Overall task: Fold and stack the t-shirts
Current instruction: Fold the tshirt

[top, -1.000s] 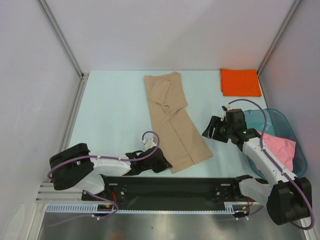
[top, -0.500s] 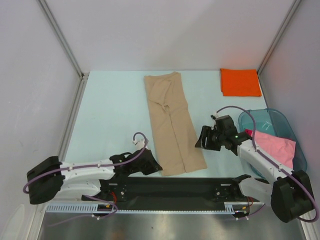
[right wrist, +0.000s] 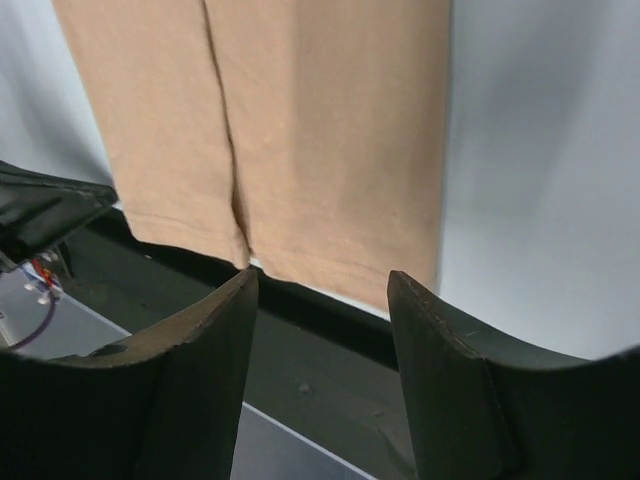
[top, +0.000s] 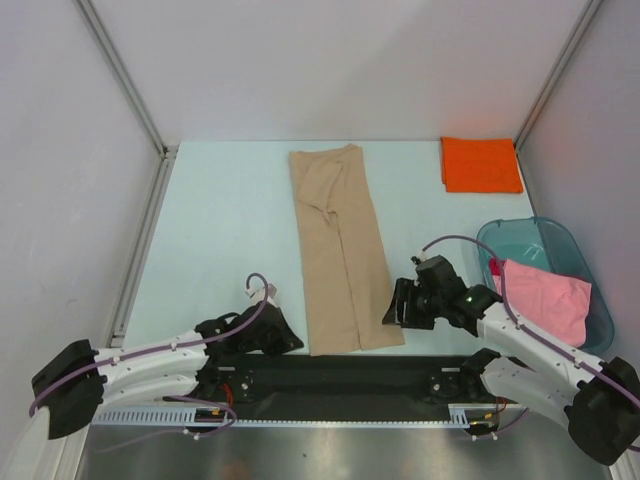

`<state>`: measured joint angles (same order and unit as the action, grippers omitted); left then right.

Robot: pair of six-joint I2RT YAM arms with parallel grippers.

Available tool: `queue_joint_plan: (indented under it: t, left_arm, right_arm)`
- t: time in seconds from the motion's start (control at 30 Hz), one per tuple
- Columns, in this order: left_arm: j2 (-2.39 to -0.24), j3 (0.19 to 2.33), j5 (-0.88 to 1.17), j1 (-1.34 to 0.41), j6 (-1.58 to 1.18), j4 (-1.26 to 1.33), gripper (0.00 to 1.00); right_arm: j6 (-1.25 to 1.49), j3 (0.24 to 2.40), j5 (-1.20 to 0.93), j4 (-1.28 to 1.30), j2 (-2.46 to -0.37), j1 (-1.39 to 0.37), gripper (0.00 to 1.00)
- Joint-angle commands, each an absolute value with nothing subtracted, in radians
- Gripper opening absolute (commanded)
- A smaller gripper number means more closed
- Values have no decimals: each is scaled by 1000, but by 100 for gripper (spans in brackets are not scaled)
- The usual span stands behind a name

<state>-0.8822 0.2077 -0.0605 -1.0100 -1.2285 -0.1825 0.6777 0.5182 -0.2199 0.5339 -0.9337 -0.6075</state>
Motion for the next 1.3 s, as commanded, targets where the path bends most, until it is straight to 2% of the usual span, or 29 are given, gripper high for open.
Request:
queue_joint_plan:
  t: [0.0, 0.03, 0.13, 0.2, 0.27, 0.5, 0.8, 0.9, 0.97, 1.07, 1.1, 1.13, 1.2, 1.23, 1.27]
  left_arm:
    - [-847, 167, -19, -988, -1196, -198, 9]
    - [-836, 167, -11, -986, -1181, -189, 24]
    - [-790, 179, -9, -988, -1164, -172, 55]
    - [-784, 181, 18, -986, -1164, -147, 62]
    - [-828, 181, 34, -988, -1177, -118, 62]
    - [-978, 175, 60, -1003, -1204, -5, 50]
    - [-1017, 160, 43, -1022, -1244, 58, 37]
    - [-1022, 144, 40, -1032, -1262, 78, 31]
    - [-1022, 138, 40, -1037, -1276, 87, 30]
    - [-1019, 127, 37, -1040, -1289, 87, 22]
    - [-1016, 120, 34, -1040, -1299, 86, 14]
    - [-1011, 117, 29, -1040, -1304, 83, 9]
    - [-983, 117, 18, -1043, -1312, 48, 1]
    - [-970, 118, 3, -1045, -1312, 26, 0]
    - [-959, 123, 2, -1045, -1310, -26, 1]
  right_arm:
    - [753, 496, -164, 598, -917, -638, 60]
    - [758, 491, -149, 607, -914, -644, 59]
    - [778, 489, -77, 655, -894, -657, 59]
    - [794, 474, -54, 661, -877, -655, 59]
    - [804, 450, -63, 637, -876, -650, 59]
    - [808, 387, -74, 583, -893, -640, 54]
    - [773, 354, -126, 505, -884, -618, 47]
    - [773, 338, -161, 480, -900, -621, 43]
    - [778, 325, -173, 474, -904, -621, 38]
    - [790, 313, -175, 482, -882, -626, 34]
    - [790, 311, -175, 483, -873, -626, 32]
    - [790, 310, -176, 486, -865, -626, 25]
    - [787, 311, -196, 489, -845, -632, 15]
    - [791, 313, -202, 494, -839, -637, 6]
    - [796, 314, -204, 497, -831, -652, 3]
